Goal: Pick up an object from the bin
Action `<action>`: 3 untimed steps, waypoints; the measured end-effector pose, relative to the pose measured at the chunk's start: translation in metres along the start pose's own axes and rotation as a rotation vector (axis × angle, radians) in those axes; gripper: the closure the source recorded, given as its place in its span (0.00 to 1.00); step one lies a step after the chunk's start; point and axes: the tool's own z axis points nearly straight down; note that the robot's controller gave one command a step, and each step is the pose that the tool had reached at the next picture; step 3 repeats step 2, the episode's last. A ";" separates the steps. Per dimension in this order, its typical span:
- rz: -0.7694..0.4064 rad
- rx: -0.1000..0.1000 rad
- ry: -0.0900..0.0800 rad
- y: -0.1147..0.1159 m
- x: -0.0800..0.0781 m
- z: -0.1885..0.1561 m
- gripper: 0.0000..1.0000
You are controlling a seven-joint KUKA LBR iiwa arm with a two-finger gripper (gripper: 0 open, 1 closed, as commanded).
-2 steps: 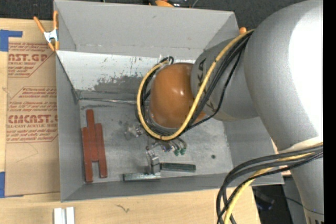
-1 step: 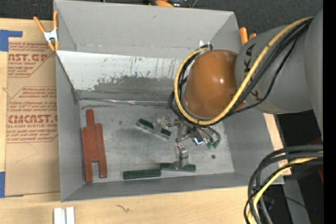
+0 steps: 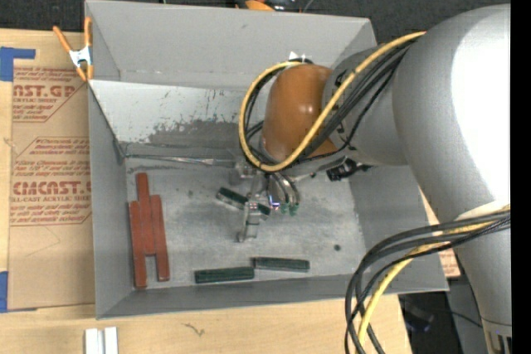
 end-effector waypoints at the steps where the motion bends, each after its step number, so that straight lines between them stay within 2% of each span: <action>1: -0.001 0.001 0.000 0.000 -0.001 -0.002 1.00; 2: -0.339 0.000 -0.009 0.048 0.011 -0.177 1.00; 3: -0.339 0.000 -0.009 0.048 0.011 -0.177 1.00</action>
Offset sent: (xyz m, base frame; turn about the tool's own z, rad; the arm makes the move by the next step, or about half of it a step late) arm 0.0000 0.0000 0.0000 0.0000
